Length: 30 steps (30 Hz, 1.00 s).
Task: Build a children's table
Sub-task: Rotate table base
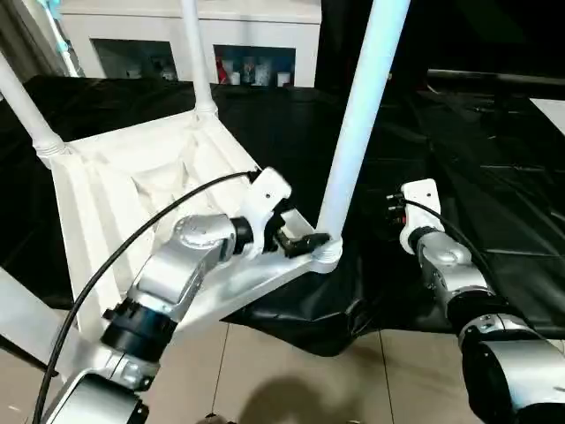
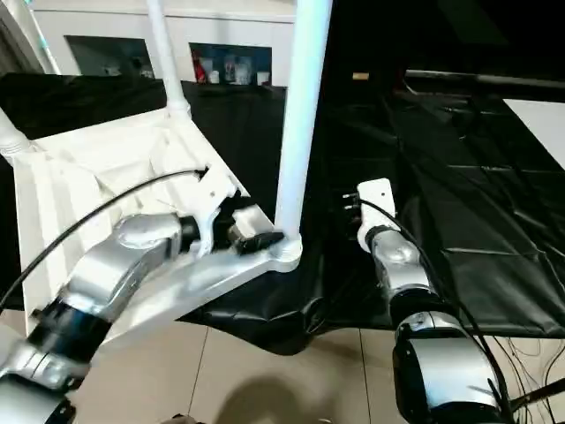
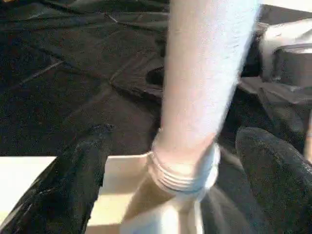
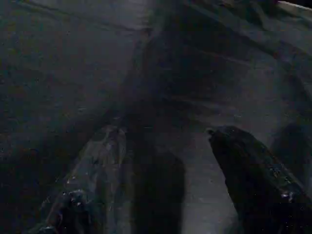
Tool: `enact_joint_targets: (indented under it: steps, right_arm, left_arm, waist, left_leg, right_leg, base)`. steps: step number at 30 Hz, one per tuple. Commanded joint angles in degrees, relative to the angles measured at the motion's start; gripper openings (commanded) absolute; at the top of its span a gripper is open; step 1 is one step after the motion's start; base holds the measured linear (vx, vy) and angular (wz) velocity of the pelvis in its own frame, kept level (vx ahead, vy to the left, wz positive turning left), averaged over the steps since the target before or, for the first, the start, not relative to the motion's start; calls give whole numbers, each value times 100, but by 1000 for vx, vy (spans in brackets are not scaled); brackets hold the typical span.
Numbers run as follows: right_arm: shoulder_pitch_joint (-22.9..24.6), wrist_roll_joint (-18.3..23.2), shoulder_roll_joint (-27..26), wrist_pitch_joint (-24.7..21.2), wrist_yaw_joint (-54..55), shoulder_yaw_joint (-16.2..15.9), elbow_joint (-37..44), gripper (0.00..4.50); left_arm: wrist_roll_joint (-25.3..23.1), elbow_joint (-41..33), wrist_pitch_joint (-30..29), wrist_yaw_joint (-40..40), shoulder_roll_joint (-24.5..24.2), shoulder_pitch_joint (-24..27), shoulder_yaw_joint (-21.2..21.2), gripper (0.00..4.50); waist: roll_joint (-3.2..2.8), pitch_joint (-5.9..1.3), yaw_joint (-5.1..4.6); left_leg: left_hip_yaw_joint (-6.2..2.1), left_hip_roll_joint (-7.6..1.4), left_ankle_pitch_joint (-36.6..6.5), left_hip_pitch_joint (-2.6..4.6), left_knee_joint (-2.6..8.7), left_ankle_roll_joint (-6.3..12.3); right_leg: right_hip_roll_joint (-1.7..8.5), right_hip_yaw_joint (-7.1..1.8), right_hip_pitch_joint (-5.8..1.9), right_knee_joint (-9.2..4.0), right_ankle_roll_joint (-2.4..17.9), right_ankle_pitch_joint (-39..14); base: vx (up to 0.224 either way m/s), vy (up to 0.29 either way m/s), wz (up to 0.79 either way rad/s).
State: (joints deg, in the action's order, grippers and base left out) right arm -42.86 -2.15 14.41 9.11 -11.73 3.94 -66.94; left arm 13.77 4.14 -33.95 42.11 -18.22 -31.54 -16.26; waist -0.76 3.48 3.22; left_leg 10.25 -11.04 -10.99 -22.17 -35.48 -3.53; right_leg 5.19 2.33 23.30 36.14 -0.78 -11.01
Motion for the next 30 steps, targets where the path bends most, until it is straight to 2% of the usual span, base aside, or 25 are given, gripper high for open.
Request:
enact_joint_targets:
  steps: [1,3,5,9,11,14,15,16,17,19,22,25,27,29,30]
  right_arm:
    - [69,-95,134,-100,-281,-142,260,317]
    - [98,-143,171,-133,-422,-229,334,317]
    - [145,-205,233,-193,-707,-367,471,317]
    - [330,-250,418,-352,-1604,-647,944,317]
    - [542,-132,579,-569,-2231,-758,1485,317]
    - [1041,61,1064,-920,-3389,-1125,2624,317]
    - [1055,66,1079,-929,-3420,-1136,2655,317]
    - [1177,124,1213,-1003,-3675,-1218,2927,317]
    - [1307,161,1358,-1132,-3928,-1284,3237,317]
    - [1493,119,1598,-1347,-4284,-1384,3716,317]
    - [1587,85,1719,-1574,-4466,-1410,3989,317]
    - [1632,87,1768,-1706,-4481,-1422,4153,317]
    - [1689,115,1807,-1836,-4522,-1479,4359,317]
    - [1819,165,1866,-2115,-4638,-1557,4795,317]
    - [1819,165,1866,-2115,-4638,-1557,4795,317]
  left_arm:
    - [25,-463,-871,96,-346,123,-128,450]
    - [-167,-561,-962,127,-522,179,-276,450]
    - [-350,-677,-1059,125,-684,256,-396,450]
    - [-476,-928,-1353,-99,-821,377,-373,450]
    - [-589,-1042,-1525,-315,-951,429,-400,450]
    - [-630,-1333,-1790,-406,-1091,616,-439,450]
    - [-627,-1344,-1799,-406,-1091,622,-437,450]
    - [-602,-1431,-1865,-406,-1091,681,-429,450]
    - [-612,-1542,-1947,-398,-1089,749,-428,450]
    - [-574,-1707,-2094,-404,-1067,854,-436,450]
    - [-461,-1827,-2174,-402,-1034,920,-439,450]
    - [-442,-1833,-2201,-445,-1011,917,-425,450]
    - [-459,-1793,-2186,-444,-1018,893,-439,450]
    - [-544,-1716,-2175,-442,-1024,856,-474,450]
    - [-544,-1716,-2175,-442,-1024,856,-474,450]
  waist:
    - [26,-400,30]
    - [34,-387,15]
    - [12,-384,25]
    - [-2,-392,38]
    - [22,-386,53]
    - [12,-393,104]
    - [20,-382,100]
    - [30,-379,107]
    - [10,-373,110]
    - [35,-355,134]
    - [25,-353,138]
    - [37,-351,140]
    - [27,-354,149]
    - [20,-363,173]
    - [21,-373,187]
  left_leg:
    - [-11,-151,-1146,85,481,113]
    - [-7,-134,-1152,84,480,153]
    - [-9,-134,-1196,91,484,95]
    - [-18,-141,-1182,77,483,99]
    - [-23,-136,-1063,59,479,183]
    - [-39,-157,-1019,67,471,247]
    - [-38,-155,-1011,57,479,271]
    - [-31,-146,-1000,58,474,300]
    - [-31,-150,-1065,57,480,298]
    - [-45,-162,-1162,51,497,283]
    - [-46,-161,-1337,71,502,228]
    - [-51,-155,-1350,71,502,197]
    - [-56,-153,-1311,68,502,186]
    - [-58,-154,-1140,69,496,214]
    - [-55,-159,-1110,78,489,225]
  right_leg:
    - [214,-146,-265,-365,1604,-709]
    - [193,-147,-251,-398,1550,-812]
    - [203,-156,-245,-411,1494,-965]
    - [203,-154,-266,-403,1517,-813]
    - [199,-154,-279,-402,1537,-717]
    - [200,-152,-304,-396,1472,-649]
    - [194,-152,-301,-403,1468,-649]
    - [193,-151,-292,-417,1497,-681]
    - [201,-155,-276,-429,1536,-810]
    - [212,-158,-288,-446,1488,-1000]
    - [220,-165,-256,-483,1436,-1329]
    - [220,-167,-244,-491,1404,-1411]
    - [219,-167,-247,-489,1382,-1395]
    - [201,-167,-255,-466,1380,-1130]
    - [205,-171,-254,-459,1381,-1053]
  base:
    - [0,0,0]
    - [0,0,0]
    - [0,0,0]
    - [0,0,0]
    - [0,0,0]
    - [0,0,0]
    - [0,0,0]
    - [0,0,0]
    - [0,0,0]
    - [0,0,0]
    - [0,0,0]
    - [0,0,0]
    - [0,0,0]
    - [0,0,0]
    - [0,0,0]
